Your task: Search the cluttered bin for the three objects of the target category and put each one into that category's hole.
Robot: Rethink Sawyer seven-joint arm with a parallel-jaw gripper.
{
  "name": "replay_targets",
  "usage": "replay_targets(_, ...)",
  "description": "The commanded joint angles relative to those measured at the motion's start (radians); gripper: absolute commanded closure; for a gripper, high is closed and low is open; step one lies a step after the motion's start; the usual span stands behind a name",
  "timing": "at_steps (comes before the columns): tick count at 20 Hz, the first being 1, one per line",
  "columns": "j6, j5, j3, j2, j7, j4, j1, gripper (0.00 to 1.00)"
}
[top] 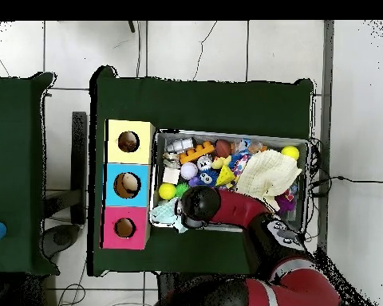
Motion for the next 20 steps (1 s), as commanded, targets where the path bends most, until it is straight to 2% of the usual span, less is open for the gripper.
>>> replay_targets(1,-0.014,-0.029,0.03,-0.017,0.044,-0.149,0.021,0.0)
replay_targets(4,0.031,-0.022,0.033,-0.055,0.045,-0.166,0.035,0.0)
replay_targets(12,0.26,0.027,0.059,-0.117,0.02,-0.231,0.03,0.0)
replay_targets(17,0.314,0.029,0.072,-0.128,0.013,-0.249,0.016,0.0)
replay_targets(20,0.301,0.015,0.074,-0.117,0.007,-0.26,0.012,0.0)
